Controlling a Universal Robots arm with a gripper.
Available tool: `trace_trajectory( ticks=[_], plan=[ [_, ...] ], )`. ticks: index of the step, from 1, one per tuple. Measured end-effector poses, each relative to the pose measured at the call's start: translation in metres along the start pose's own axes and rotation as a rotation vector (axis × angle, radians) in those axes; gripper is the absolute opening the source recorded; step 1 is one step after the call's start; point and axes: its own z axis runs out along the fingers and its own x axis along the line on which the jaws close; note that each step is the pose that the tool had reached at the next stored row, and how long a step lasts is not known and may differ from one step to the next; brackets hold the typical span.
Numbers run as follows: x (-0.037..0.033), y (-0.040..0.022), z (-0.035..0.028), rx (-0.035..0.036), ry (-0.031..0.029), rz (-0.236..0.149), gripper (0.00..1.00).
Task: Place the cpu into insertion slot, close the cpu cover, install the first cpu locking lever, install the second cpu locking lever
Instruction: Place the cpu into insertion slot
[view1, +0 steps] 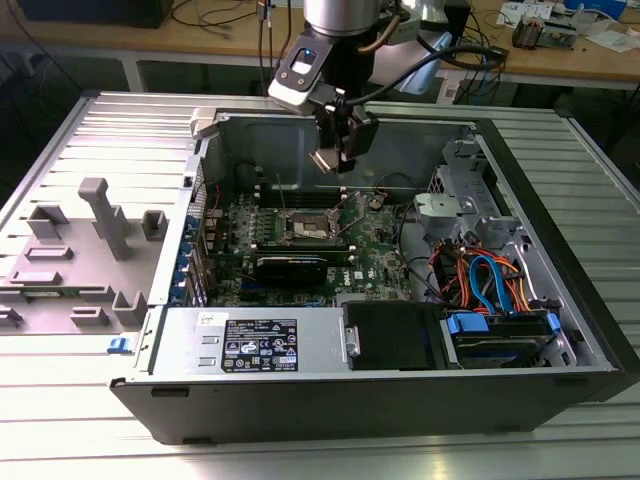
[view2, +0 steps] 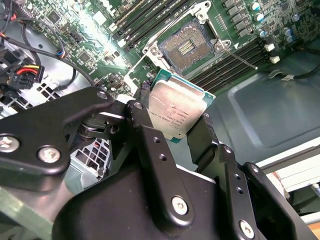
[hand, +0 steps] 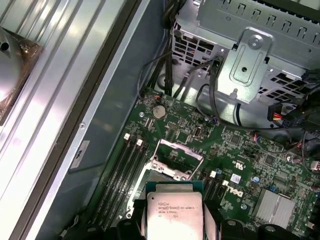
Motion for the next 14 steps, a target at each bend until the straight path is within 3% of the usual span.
trace_trajectory(
  ticks=[5, 14],
  plan=[
    [0.0001, -0.0006, 0.001, -0.0009, -0.0055, 0.063, 0.54],
    [0.0001, -0.0005, 0.0015, -0.001, -0.0055, 0.063, 0.54]
  ],
)
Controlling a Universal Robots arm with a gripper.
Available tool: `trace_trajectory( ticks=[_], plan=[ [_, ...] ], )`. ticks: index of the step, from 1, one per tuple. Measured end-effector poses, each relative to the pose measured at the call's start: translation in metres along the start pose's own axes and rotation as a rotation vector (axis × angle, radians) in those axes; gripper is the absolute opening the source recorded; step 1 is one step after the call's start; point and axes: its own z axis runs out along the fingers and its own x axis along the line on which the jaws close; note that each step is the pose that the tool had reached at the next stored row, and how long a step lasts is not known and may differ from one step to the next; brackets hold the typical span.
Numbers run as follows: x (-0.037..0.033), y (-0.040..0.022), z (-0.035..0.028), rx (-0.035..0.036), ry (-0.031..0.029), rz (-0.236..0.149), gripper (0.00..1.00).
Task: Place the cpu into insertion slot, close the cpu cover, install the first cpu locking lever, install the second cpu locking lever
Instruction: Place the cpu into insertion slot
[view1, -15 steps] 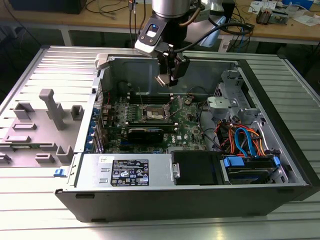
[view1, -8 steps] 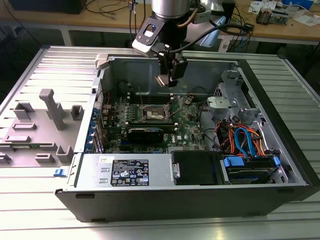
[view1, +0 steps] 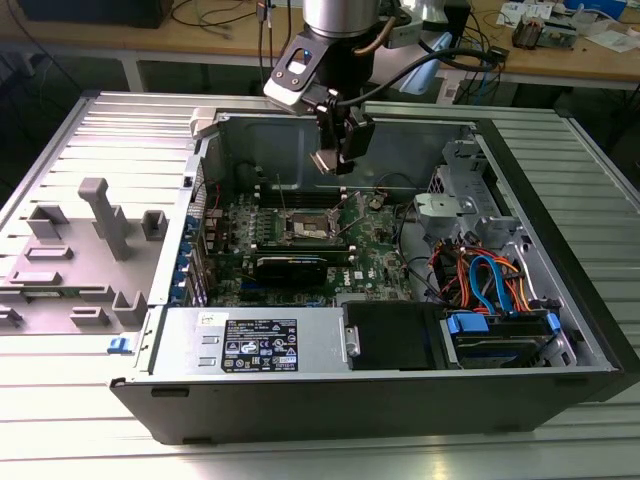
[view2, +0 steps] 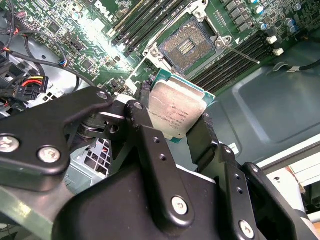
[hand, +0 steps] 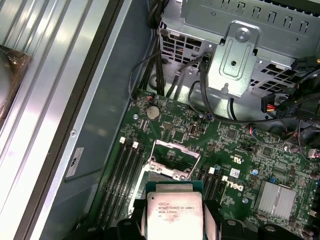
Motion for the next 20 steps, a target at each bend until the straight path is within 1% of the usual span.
trace_trajectory(
  ticks=[7, 9, 10, 12, 16, 19, 20],
  plan=[
    [0.0, -0.0001, 0.0002, -0.0003, -0.0006, 0.008, 0.54],
    [0.0002, -0.0004, 0.0005, -0.0007, -0.0022, 0.028, 0.54],
    [0.0003, -0.0007, 0.0009, -0.001, -0.0039, 0.047, 0.54],
    [0.0016, -0.0047, 0.0027, -0.0012, -0.0041, 0.052, 0.54],
    [0.0028, -0.0085, 0.005, -0.0013, -0.0042, 0.057, 0.54],
    [0.0028, -0.009, 0.0096, -0.0026, -0.0094, 0.12, 0.54],
    [0.0028, -0.0092, 0.0115, -0.0033, -0.012, 0.151, 0.54]
  ],
)
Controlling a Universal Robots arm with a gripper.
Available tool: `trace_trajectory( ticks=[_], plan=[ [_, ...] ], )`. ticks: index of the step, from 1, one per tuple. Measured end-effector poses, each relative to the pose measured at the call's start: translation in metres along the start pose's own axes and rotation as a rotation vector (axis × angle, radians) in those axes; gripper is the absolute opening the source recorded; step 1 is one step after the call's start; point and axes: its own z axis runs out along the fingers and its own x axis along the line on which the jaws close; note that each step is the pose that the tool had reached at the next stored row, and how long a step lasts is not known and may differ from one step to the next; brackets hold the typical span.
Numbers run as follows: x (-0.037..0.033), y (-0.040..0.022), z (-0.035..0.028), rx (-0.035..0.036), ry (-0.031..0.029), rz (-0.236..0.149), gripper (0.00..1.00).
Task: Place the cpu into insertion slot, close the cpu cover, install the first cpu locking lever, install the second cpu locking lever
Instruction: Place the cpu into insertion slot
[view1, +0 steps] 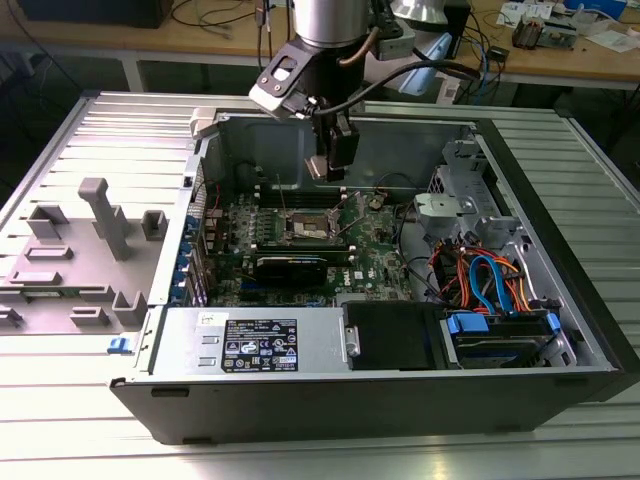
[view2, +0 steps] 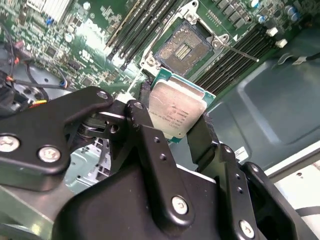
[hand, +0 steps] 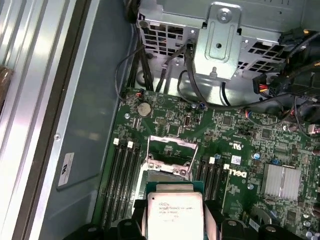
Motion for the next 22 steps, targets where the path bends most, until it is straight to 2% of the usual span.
trace_trajectory(
  ticks=[1, 4, 6, 22],
  plan=[
    [-0.0001, -0.0001, 0.0017, -0.0006, -0.0027, 0.032, 0.54],
    [-0.0001, -0.0003, 0.004, -0.0015, -0.0076, 0.088, 0.54],
    [-0.0001, -0.0004, 0.0044, -0.0019, -0.0093, 0.107, 0.54],
    [-0.0001, -0.0005, 0.0063, -0.0025, -0.0101, 0.122, 0.54]
  ],
)
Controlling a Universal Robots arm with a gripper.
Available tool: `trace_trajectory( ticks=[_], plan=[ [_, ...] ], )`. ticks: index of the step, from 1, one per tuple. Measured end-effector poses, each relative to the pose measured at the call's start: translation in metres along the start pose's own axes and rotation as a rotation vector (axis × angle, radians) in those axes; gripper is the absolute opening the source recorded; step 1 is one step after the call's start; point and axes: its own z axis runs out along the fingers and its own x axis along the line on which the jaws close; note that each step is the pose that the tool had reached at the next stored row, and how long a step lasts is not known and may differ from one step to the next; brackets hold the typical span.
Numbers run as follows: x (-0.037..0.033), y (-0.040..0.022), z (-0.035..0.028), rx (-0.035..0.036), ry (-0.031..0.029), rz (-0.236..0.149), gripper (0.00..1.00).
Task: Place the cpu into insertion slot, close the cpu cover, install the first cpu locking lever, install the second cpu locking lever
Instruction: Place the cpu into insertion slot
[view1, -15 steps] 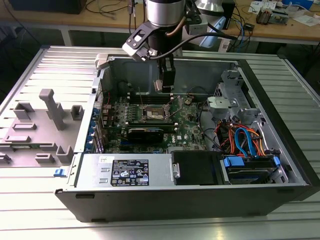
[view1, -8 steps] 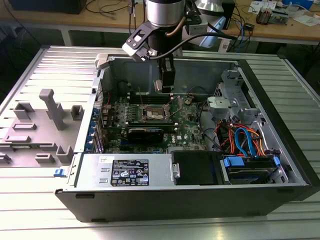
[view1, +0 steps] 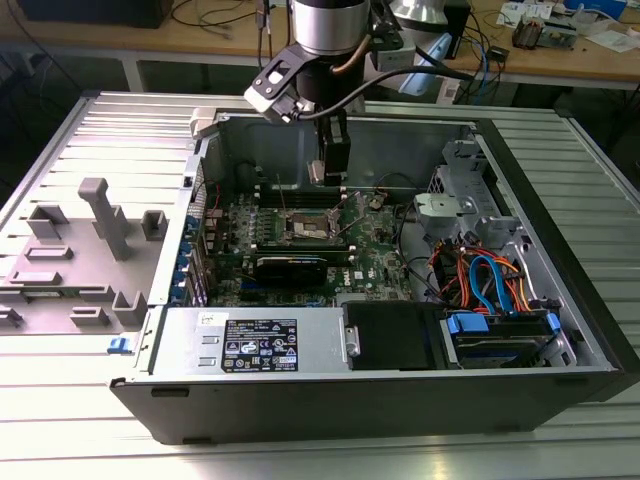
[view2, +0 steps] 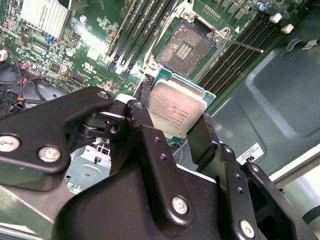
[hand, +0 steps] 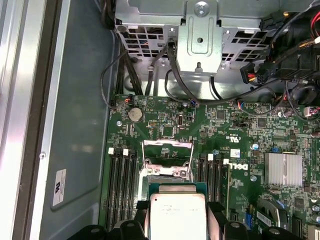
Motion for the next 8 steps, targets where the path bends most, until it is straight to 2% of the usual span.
trace_trajectory(
  ticks=[4, 8],
  plan=[
    [-0.0001, -0.0007, 0.0078, -0.001, -0.0053, 0.059, 0.54],
    [-0.0001, -0.0034, 0.0127, -0.001, -0.0049, 0.064, 0.54]
  ],
)
